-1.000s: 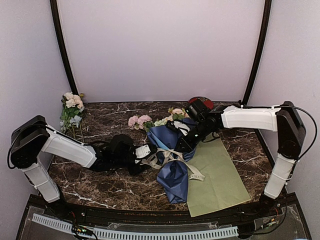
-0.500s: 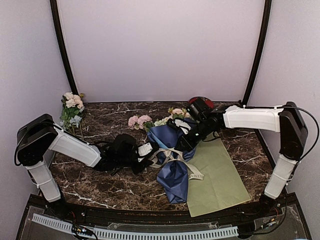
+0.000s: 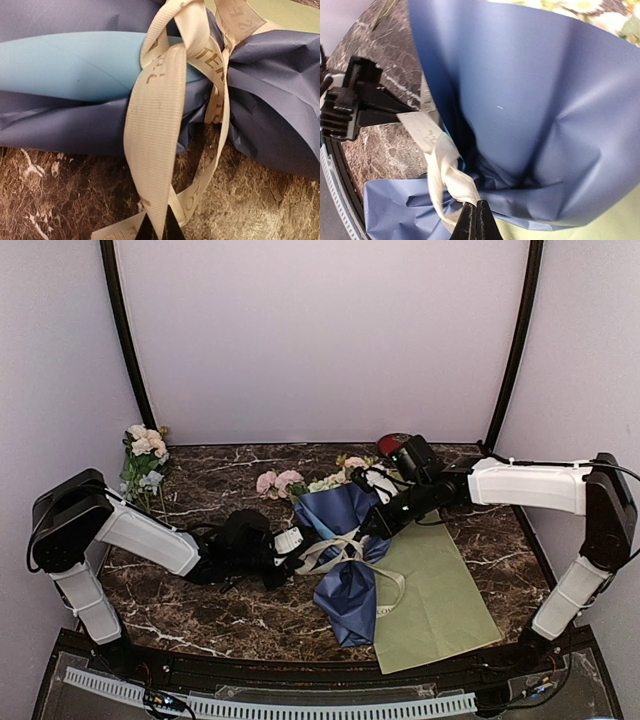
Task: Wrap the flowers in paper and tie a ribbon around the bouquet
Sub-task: Tie the half-tied ribbon around the folded bouquet.
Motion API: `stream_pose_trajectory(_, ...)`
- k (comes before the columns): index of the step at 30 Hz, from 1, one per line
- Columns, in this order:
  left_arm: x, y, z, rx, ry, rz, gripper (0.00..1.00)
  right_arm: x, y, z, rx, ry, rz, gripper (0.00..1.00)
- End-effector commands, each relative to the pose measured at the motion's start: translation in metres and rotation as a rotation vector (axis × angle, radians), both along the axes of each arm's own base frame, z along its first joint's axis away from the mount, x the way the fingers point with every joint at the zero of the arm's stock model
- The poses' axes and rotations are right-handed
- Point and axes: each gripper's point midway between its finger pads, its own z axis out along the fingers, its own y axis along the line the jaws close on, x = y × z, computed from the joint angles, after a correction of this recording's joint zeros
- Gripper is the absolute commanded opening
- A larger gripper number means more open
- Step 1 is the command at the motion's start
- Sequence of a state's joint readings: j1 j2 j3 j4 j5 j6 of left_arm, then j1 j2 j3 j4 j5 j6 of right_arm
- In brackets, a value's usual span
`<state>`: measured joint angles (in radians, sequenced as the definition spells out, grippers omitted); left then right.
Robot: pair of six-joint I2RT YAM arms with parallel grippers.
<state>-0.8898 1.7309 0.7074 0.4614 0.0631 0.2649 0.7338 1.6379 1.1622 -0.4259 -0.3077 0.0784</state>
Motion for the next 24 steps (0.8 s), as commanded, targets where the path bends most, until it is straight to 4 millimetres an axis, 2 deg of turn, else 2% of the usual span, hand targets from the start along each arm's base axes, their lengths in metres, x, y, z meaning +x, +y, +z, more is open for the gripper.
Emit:
stream_pose_trajectory(1, -0.008, 0.013, 0.004, -0.002, 0.024, 0.020, 0.00, 0.012, -0.013, 0.005, 0.025, -0.032, -0.110, 0.00)
stream_pose_trajectory(2, -0.008, 0.015, 0.003, 0.004, 0.025, 0.026, 0.00, 0.011, -0.016, 0.009, 0.030, -0.039, -0.122, 0.00)
stream_pose_trajectory(7, -0.005, 0.026, -0.008, 0.060, 0.030, 0.074, 0.00, 0.006, -0.042, 0.001, 0.001, -0.022, -0.207, 0.00)
stream_pose_trajectory(15, 0.000, 0.041, -0.026, 0.127, 0.047, 0.126, 0.00, -0.016, -0.086, -0.033, -0.015, 0.083, -0.331, 0.00)
stream_pose_trajectory(21, 0.002, 0.048, -0.032, 0.154, 0.055, 0.143, 0.00, -0.018, -0.122, -0.066, -0.037, 0.160, -0.455, 0.00)
stream_pose_trajectory(24, 0.003, 0.052, -0.034, 0.162, 0.057, 0.152, 0.00, -0.021, -0.129, -0.078, -0.005, 0.213, -0.482, 0.00)
